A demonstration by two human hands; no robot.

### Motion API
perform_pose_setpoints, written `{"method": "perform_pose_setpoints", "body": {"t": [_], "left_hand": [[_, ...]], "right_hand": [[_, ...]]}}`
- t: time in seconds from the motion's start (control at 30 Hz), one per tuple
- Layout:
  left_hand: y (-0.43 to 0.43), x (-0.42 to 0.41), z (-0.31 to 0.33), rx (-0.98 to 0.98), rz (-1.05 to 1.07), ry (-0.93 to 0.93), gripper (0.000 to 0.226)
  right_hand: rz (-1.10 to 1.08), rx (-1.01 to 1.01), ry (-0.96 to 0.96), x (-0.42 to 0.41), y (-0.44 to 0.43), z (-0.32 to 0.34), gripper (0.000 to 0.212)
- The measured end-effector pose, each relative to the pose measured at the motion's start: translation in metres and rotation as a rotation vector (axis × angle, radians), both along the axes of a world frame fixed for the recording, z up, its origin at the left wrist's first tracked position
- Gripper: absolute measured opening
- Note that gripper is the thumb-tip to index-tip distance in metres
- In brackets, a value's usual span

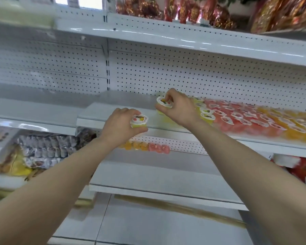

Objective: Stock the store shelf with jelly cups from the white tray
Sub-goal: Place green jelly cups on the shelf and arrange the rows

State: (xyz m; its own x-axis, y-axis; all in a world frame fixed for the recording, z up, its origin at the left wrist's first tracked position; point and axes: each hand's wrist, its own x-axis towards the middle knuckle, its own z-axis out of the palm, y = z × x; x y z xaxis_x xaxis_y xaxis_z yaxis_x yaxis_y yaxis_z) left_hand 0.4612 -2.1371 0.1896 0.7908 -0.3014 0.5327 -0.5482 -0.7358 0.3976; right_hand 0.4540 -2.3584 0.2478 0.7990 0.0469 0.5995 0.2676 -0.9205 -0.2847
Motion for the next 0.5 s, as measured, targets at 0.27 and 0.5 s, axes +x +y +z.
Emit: {"method": "perform_pose_setpoints", "body": {"t": [0.27, 0.5], "left_hand": [[-0.023, 0.102, 0.01, -0.023, 0.027, 0.044, 0.055], [-0.038, 0.159, 0.018, 0.078, 0.023, 0.073, 0.057]], "right_hand": [[-0.064, -0.032, 0.156, 0.118, -0.013, 0.02, 0.036], [-0.02, 0.073, 0.338, 0.198, -0.033, 0.024, 0.034]]}}
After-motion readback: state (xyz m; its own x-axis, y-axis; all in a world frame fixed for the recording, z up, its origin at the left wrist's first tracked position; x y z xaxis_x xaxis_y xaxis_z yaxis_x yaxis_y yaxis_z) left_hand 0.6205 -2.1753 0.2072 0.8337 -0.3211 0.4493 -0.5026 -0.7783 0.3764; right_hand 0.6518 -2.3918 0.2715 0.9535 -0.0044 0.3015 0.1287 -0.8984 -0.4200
